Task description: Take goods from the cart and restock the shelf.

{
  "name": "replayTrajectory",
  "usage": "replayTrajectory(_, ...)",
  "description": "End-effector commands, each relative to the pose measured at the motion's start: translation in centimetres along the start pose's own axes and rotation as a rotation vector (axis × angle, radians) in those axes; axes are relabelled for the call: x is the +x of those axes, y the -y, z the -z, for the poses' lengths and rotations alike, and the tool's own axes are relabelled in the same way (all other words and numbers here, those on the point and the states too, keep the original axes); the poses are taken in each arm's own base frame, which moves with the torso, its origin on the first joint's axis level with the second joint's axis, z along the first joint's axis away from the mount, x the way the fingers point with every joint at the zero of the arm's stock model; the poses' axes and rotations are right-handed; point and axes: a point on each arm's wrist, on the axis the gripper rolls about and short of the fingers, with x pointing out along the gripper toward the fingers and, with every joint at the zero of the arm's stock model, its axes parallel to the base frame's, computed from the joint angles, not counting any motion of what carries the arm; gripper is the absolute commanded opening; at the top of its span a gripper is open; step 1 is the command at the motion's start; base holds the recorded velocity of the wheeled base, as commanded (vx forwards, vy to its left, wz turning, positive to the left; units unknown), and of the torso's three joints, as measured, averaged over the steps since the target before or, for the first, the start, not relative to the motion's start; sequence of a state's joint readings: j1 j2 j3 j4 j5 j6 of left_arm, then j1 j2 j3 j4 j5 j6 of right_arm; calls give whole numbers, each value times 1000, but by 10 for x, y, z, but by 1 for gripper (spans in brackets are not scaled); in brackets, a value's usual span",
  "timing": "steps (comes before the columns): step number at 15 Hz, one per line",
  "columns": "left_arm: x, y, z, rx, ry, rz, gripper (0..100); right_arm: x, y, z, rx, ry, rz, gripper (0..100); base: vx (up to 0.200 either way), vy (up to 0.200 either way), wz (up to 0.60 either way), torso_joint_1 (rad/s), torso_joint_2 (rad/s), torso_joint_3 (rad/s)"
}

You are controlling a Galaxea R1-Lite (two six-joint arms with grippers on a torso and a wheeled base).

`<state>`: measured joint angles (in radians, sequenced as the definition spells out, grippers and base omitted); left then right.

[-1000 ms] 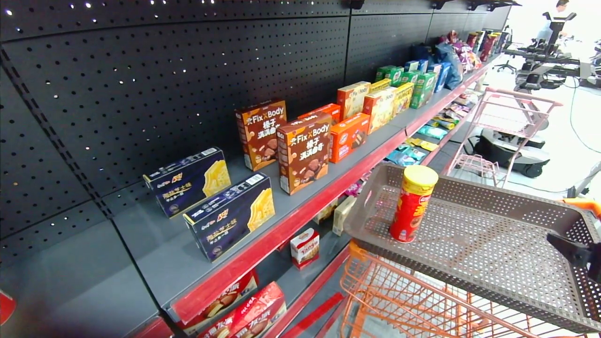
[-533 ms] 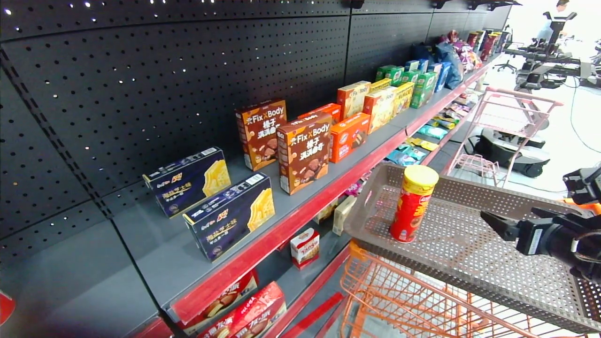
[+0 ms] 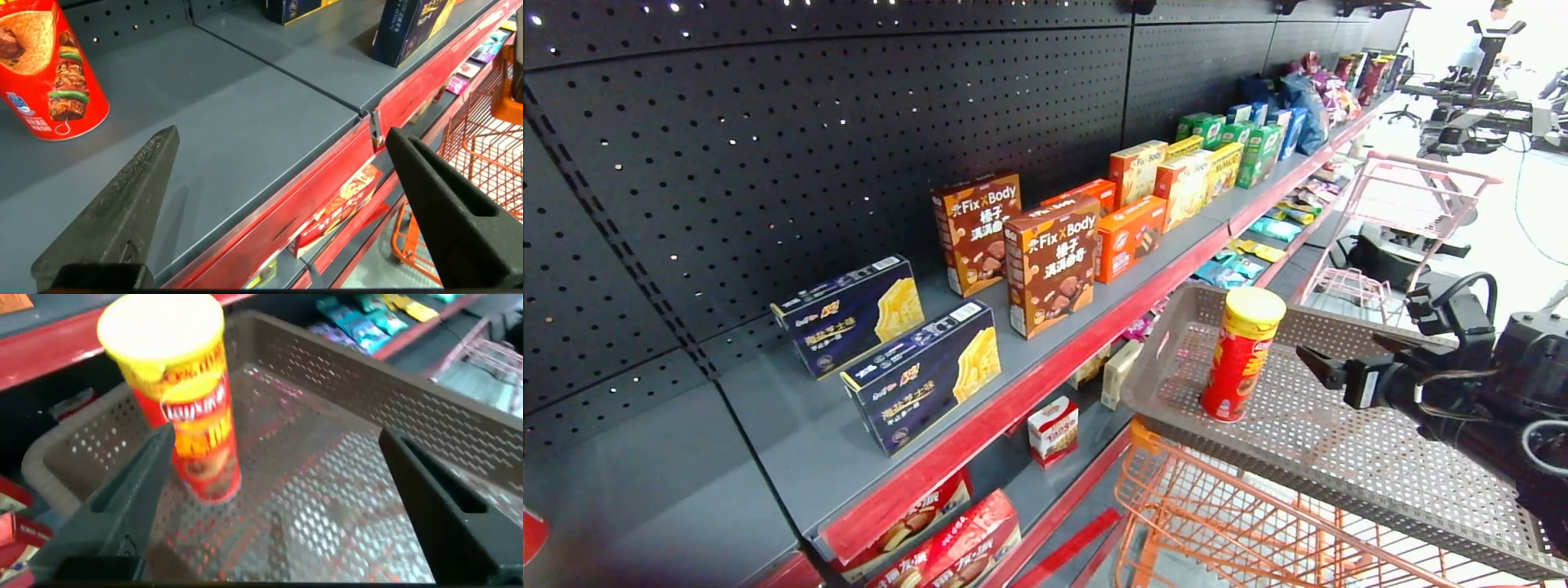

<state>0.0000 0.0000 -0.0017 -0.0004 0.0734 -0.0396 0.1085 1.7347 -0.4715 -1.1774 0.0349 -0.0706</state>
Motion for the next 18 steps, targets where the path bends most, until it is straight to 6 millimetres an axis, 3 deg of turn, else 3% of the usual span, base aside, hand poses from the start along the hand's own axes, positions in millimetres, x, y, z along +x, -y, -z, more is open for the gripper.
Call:
replayTrajectory(1,0,0,-1,0,1,0,100,31,-6,15,-2,-25,-39,100,0,0,0,0,0,0)
replayTrajectory(2,0,0,0,0,-1,0,100,44,-12,16,-5,1,-57,100,0,0,0,0,0,0)
replayTrajectory(3,0,0,0,0,-1,0,100,44,-12,16,-5,1,-57,100,0,0,0,0,0,0)
replayTrajectory(4,0,0,0,0,-1,0,100,63,-16,20,-7,16,-79,100,0,0,0,0,0,0)
replayTrajectory(7,0,0,0,0,-2,0,100,90,-28,25,-10,36,-129,100,0,0,0,0,0,0)
replayTrajectory(18,0,0,0,0,-2,0,100,117,-27,33,-13,72,-195,100,0,0,0,0,0,0)
